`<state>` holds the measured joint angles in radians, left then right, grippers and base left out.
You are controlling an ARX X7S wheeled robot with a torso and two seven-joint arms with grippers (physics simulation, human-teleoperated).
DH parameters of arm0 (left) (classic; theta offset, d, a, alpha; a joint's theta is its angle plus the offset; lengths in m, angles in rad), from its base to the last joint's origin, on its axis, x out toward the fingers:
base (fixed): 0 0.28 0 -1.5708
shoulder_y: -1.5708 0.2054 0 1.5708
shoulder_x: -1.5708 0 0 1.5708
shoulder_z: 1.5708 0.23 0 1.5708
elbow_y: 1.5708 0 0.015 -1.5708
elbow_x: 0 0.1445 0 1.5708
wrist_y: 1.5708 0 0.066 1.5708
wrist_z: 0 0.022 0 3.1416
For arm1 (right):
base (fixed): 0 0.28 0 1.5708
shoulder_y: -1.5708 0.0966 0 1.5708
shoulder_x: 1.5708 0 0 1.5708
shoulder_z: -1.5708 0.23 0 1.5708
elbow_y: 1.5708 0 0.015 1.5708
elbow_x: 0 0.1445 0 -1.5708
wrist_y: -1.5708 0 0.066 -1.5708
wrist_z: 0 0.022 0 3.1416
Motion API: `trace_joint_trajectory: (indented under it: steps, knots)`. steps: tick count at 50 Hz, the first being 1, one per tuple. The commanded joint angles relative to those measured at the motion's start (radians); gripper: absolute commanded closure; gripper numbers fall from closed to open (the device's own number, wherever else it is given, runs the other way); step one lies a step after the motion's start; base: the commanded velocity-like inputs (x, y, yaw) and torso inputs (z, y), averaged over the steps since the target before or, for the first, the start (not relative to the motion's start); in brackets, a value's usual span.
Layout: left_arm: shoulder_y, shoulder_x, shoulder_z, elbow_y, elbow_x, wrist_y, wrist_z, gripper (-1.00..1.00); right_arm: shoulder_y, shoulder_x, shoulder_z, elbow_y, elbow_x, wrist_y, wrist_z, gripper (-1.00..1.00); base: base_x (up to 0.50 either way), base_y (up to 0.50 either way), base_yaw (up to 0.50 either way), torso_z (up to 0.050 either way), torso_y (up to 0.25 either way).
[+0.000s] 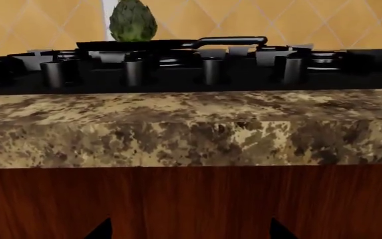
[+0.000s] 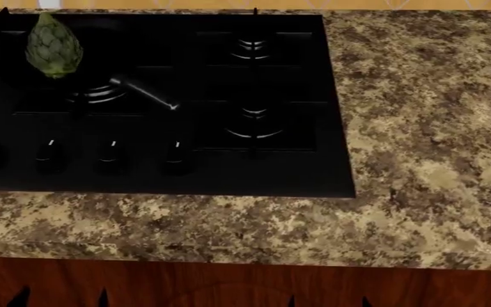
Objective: Pick up the pan and dump the vegetables in it onto the plate. Then return the pan to the stove.
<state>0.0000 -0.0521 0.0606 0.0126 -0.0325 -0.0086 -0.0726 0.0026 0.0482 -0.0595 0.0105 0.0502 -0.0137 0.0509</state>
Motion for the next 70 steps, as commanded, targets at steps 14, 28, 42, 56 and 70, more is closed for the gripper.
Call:
trace_joint_trajectory:
  steps: [14,28,42,56,70]
  knots:
    - [0.058,-0.057,-0.001,0.380,-0.051,-0.273,0.050,-1.00,-0.045,0.063,0.009,-0.375,0.049,0.280,-0.014,-1.00,0.00,0.00,0.00,0.050,0.038]
    - [-0.010,-0.140,-0.112,0.802,-0.186,-0.672,0.049,-1.00,-0.001,0.182,0.058,-0.806,0.121,0.673,-0.014,-1.00,0.00,0.00,0.00,0.050,0.038]
    - [-0.128,-0.183,-0.172,0.942,-0.253,-0.862,0.020,-1.00,0.051,0.238,0.039,-1.025,0.105,0.850,0.020,-1.00,0.00,0.42,0.00,0.050,0.038]
    - [-0.260,-0.210,-0.220,1.023,-0.341,-1.041,-0.001,-1.00,0.399,0.770,-0.234,-1.057,0.751,0.805,0.719,-1.00,0.01,0.31,0.00,0.050,0.038]
    - [-0.251,-0.274,-0.244,1.030,-0.483,-1.010,-0.100,-1.00,0.786,0.936,-0.634,-1.052,0.968,0.677,0.999,-1.00,0.50,0.00,0.00,0.050,0.038]
